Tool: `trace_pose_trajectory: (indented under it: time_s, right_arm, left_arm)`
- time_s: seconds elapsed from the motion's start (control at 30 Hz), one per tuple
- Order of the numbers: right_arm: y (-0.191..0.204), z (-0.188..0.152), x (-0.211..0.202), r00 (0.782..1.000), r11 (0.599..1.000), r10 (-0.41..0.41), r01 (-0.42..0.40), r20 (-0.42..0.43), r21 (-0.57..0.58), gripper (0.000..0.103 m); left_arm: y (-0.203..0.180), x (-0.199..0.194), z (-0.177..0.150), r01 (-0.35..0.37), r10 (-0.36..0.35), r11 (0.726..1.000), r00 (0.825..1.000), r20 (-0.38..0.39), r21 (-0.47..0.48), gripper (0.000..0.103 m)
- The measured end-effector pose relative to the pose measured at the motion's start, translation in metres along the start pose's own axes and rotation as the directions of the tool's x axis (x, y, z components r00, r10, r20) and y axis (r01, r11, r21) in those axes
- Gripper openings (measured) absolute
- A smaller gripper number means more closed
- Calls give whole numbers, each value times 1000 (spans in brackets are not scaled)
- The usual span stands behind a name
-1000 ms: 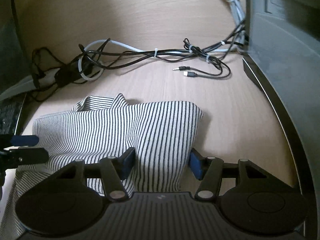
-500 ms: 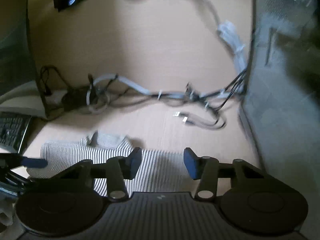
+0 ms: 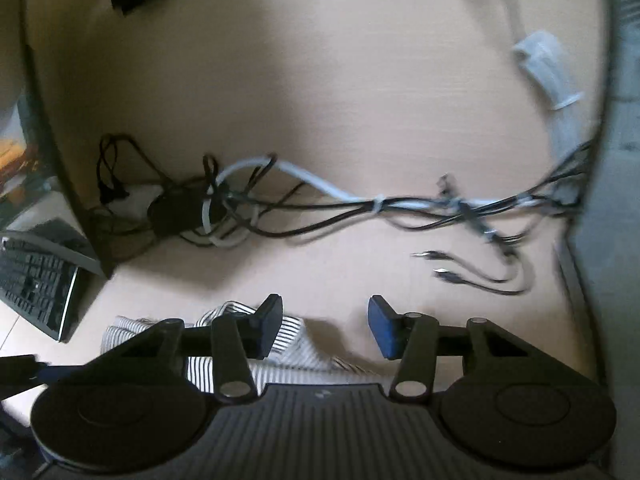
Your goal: Fold clothes
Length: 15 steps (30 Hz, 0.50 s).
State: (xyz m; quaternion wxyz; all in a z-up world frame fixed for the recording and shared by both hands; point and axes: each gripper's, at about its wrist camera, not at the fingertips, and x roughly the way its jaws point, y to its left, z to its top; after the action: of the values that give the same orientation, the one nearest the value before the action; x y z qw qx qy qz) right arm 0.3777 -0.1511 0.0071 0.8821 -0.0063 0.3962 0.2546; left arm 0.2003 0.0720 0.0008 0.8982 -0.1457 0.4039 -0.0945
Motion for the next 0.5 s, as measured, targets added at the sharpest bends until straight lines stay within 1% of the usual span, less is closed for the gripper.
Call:
trace_pose_trajectory:
  time_s: [0.03,0.1,0.13,0.17,0.2,0.23,0.3,0.37,0.5]
  right_arm:
    - [-1,0,12,999,1000,11,-11,-37,13,48]
    - [-3,-5,25,996,999,39,-36,-85,28,48]
    - [-5,-8,31,993,998,53,-49,-106,35,44]
    - [-3,-11,36,991,997,63,-59,-119,39,43]
    - [-2,-13,37,992,998,59,-57,-114,24,30]
    - [0,-14,36,992,998,61,-60,-111,16,9]
    - [4,-14,33,991,997,74,-74,-110,11,8]
    - [11,-13,16,993,996,90,-91,-80,-21,7]
    - [27,-20,-49,986,984,164,-164,-7,-69,6]
  left_arm:
    - [1,-5,0,-6,6,1000,1000,7,-3,100]
    - [6,-17,-2,-18,19,1000,1000,23,-23,100]
    - [11,-21,-3,-22,23,999,999,25,-40,100]
    - [15,-26,-4,-25,27,998,999,27,-59,101]
    - [19,-28,-5,-29,31,997,999,26,-76,101]
    - [23,-30,-6,-35,37,996,999,25,-88,101]
    - [30,-33,-7,-44,47,993,999,24,-109,101]
    - [37,-36,-7,-41,45,991,999,27,-126,101]
    - [49,-46,-6,-1,8,987,999,43,-161,101]
